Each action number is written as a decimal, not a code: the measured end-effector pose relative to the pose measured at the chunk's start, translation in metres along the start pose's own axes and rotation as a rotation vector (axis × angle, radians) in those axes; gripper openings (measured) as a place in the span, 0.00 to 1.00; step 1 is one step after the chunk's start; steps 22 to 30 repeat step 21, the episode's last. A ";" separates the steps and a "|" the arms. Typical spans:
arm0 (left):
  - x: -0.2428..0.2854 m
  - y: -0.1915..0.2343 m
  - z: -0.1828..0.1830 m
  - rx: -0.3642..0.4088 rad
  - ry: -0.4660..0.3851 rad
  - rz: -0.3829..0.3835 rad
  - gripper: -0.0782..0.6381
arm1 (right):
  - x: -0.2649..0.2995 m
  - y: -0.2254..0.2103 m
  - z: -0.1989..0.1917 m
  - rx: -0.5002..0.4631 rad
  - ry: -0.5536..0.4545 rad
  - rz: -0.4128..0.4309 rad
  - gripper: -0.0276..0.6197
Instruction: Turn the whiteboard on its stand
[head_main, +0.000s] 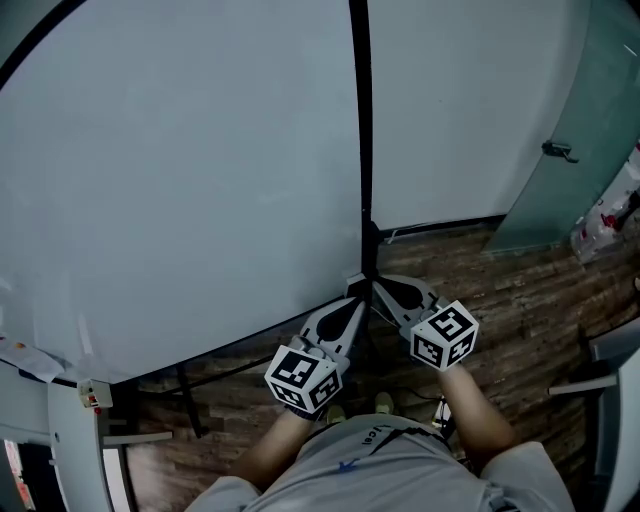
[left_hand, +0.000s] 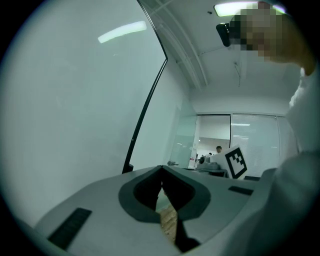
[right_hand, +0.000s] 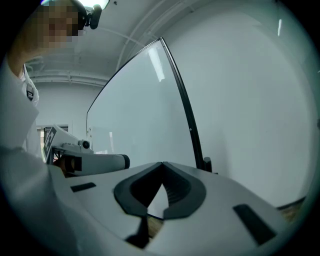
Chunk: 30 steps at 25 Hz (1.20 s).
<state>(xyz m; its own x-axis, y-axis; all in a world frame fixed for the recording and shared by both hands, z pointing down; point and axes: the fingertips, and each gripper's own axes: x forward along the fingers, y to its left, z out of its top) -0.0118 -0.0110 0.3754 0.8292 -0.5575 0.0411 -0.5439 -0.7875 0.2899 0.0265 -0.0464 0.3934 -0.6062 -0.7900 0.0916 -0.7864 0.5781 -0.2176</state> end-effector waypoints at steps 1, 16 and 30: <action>-0.001 0.000 0.001 0.000 -0.002 0.000 0.13 | -0.001 0.003 0.001 -0.002 -0.002 0.002 0.06; -0.004 -0.003 0.004 -0.002 -0.019 -0.007 0.13 | -0.008 0.019 0.007 -0.026 -0.017 -0.004 0.06; -0.003 -0.004 0.004 -0.001 -0.020 -0.008 0.13 | -0.009 0.019 0.009 -0.033 -0.015 -0.009 0.06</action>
